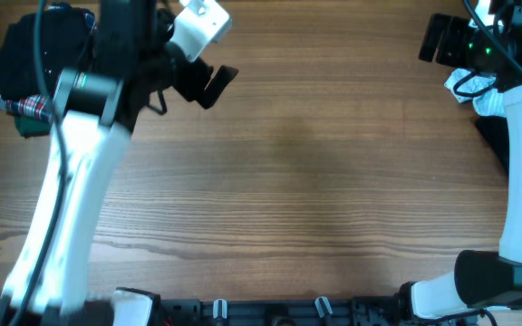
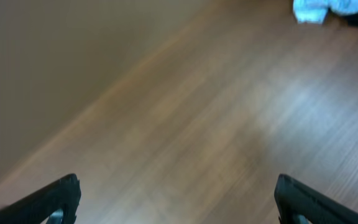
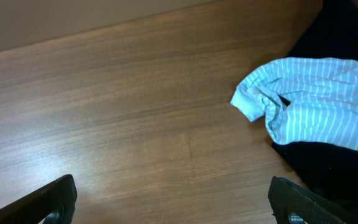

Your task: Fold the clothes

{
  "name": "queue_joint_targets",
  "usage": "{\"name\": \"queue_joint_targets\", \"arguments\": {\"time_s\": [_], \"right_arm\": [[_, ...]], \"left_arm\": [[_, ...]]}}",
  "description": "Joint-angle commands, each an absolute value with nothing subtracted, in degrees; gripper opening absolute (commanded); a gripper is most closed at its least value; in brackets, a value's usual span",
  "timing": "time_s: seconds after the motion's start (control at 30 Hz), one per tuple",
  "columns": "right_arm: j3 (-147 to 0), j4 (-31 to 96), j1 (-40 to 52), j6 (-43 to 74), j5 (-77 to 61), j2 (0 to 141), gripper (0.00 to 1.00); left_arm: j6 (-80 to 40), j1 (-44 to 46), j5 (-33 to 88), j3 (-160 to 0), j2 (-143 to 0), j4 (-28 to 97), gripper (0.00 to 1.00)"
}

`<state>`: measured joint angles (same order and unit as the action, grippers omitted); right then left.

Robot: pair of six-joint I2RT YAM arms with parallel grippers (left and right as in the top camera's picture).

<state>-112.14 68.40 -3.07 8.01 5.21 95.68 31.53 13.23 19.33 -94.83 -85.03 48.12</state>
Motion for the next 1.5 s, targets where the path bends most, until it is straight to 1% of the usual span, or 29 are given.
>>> {"name": "queue_joint_targets", "arguments": {"time_s": [0.0,0.1,0.23,0.4,0.53,0.67,0.83,0.97,1.2,1.33,1.47], "right_arm": [[-112.88,68.38,-3.25,7.51,6.46,94.39,1.0],[-112.88,68.38,-3.25,7.53,6.46,94.39,1.0],[-112.88,68.38,-3.25,7.49,6.46,94.39,1.0],[-112.88,68.38,-3.25,7.51,6.46,94.39,0.99],[-112.88,68.38,-3.25,7.51,6.46,94.39,0.99],[-112.88,68.38,-3.25,7.51,6.46,94.39,1.0],[-112.88,68.38,-3.25,7.51,6.46,94.39,0.99],[-112.88,68.38,-3.25,7.51,6.46,94.39,1.0],[-112.88,68.38,-3.25,7.51,6.46,94.39,1.0],[-112.88,68.38,-3.25,7.51,6.46,94.39,1.0],[-112.88,68.38,-3.25,7.51,6.46,94.39,1.0]], "left_arm": [[30.48,9.43,22.76,-84.2,-71.94,41.63,1.0],[23.83,5.28,24.08,-76.34,-65.06,37.89,1.0],[18.7,1.67,24.77,-64.05,-55.57,30.79,1.0],[6.63,-0.54,23.03,-45.01,-42.68,12.84,1.0],[5.43,-1.52,23.07,-29.85,-32.73,0.71,1.0],[2.52,-2.31,22.87,-18.96,-24.32,-5.48,1.0],[-0.56,-4.01,22.9,-9.52,-14.37,-6.44,1.0],[-0.54,-5.19,22.87,-6.85,-9.91,-4.4,1.0],[-0.49,-6.02,22.37,-3.64,-4.99,0.99,1.0],[-0.51,-6.02,22.22,-0.34,-0.82,2.39,1.0],[-0.49,-6.02,21.32,-0.34,-0.45,1.28,1.0]]}}
